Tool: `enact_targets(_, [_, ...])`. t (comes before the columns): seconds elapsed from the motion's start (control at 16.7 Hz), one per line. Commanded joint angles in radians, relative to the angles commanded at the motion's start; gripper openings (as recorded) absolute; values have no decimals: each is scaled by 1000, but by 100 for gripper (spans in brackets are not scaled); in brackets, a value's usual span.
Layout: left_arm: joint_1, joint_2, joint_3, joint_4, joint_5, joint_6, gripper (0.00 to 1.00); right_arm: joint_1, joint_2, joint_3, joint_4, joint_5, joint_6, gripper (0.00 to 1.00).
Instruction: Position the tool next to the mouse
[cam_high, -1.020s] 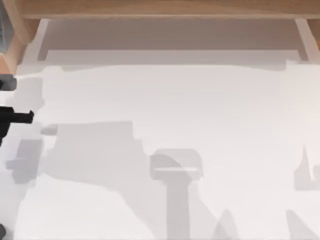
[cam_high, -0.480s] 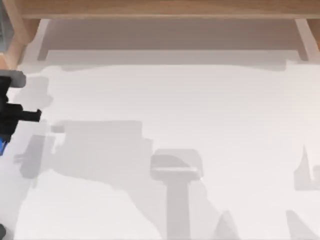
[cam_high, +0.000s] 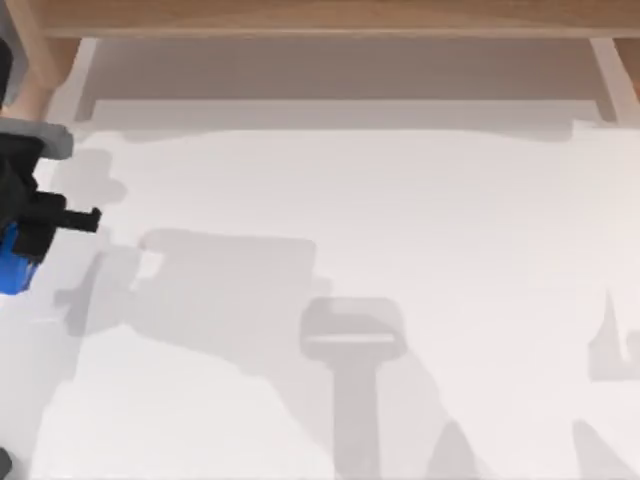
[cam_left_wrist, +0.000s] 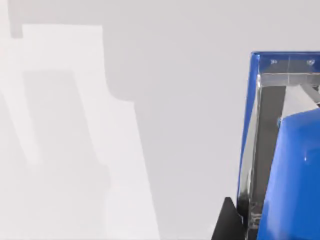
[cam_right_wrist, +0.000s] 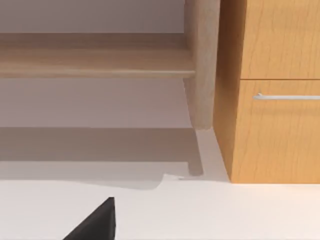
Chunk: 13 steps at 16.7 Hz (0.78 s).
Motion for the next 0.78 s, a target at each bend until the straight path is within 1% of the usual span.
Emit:
enact_targets(0.48, [56, 28, -12, -2, -42, -40, 0, 0, 0, 0, 0, 0, 0, 100])
enact_targets(0.78, [83, 73, -51, -17, -58, -61, 0, 0, 0, 0, 0, 0, 0, 100])
